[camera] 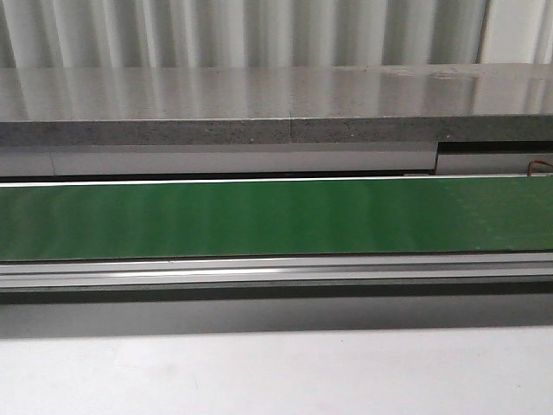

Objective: Move button from right to left

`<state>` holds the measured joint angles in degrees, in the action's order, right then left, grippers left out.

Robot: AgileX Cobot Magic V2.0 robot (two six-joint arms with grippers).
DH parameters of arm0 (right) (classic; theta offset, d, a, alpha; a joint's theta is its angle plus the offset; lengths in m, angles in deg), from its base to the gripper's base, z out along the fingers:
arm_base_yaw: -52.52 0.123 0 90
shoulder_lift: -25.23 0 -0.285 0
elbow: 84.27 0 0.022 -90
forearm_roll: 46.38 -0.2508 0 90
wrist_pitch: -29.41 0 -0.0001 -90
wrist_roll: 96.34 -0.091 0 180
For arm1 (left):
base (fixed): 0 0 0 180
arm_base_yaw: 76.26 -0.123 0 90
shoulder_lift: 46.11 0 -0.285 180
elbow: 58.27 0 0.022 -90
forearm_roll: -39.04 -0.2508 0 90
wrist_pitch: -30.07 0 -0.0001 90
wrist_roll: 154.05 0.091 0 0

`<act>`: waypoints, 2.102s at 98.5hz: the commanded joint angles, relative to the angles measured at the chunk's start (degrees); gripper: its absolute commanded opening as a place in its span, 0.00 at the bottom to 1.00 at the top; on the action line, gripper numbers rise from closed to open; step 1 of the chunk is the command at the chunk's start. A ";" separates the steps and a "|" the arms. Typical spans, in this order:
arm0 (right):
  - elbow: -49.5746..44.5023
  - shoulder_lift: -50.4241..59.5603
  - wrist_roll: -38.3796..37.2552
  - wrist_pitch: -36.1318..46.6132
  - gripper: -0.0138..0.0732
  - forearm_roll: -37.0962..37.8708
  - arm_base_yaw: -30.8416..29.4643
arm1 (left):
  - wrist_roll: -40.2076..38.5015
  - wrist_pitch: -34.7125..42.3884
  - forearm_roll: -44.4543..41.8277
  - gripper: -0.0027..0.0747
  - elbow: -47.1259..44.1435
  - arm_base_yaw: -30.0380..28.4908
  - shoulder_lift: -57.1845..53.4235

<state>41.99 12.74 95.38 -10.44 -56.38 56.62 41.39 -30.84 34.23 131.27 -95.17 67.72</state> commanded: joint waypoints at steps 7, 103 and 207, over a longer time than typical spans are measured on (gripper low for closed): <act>1.26 -0.64 0.43 4.38 0.08 -0.09 0.07 | -0.19 3.50 8.10 0.01 -1.44 0.15 -8.38; 1.26 -0.64 0.43 4.38 0.08 -0.09 0.07 | -2.12 29.03 16.42 0.01 -45.30 20.62 -58.73; 1.26 -0.70 0.43 4.23 0.08 -0.09 0.07 | -14.18 57.64 5.21 0.01 -88.94 21.67 -108.08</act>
<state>41.99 12.74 95.49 -10.44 -56.38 56.62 28.34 22.87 40.39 44.27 -73.98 -38.54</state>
